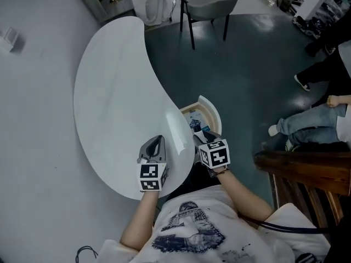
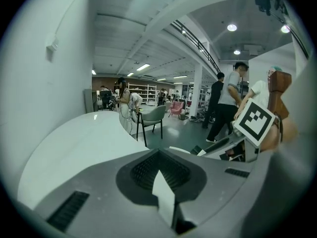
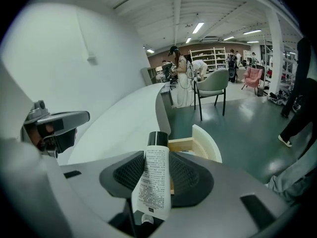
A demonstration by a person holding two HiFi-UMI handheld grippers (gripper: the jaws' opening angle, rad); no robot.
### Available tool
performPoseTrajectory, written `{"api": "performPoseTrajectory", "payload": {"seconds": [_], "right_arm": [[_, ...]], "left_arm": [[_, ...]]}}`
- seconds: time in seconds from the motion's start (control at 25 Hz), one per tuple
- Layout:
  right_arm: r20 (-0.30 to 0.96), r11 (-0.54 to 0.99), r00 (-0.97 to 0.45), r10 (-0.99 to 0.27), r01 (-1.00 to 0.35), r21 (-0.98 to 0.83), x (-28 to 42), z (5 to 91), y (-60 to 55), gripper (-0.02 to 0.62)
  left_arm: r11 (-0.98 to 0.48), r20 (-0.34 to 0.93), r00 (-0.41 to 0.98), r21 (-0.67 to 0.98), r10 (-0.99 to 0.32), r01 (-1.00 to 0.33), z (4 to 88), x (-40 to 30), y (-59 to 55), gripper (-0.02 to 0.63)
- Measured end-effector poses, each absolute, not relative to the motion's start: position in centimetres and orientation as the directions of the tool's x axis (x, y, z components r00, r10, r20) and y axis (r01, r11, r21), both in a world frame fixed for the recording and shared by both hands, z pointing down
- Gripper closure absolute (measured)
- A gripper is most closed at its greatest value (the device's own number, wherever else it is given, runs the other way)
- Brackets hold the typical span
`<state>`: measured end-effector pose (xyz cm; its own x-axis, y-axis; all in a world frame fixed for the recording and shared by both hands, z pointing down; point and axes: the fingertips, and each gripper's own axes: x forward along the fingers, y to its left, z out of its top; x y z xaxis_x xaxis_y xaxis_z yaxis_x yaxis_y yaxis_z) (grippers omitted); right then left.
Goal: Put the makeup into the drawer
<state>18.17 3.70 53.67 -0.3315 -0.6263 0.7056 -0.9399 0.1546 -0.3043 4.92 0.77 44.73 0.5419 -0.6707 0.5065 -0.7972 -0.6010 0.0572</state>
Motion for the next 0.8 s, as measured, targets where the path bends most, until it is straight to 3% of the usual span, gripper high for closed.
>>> {"api": "performPoseTrajectory", "payload": {"seconds": [0.8], "right_arm": [[0.761,0.146,-0.380,-0.526,-0.922,-0.360,22.4,63.6,-2.3,0.422]], "left_arm": [[-0.578,0.591,0.494,0.058,-0.637,-0.814,52.6,10.5,-6.6,0.560]]}}
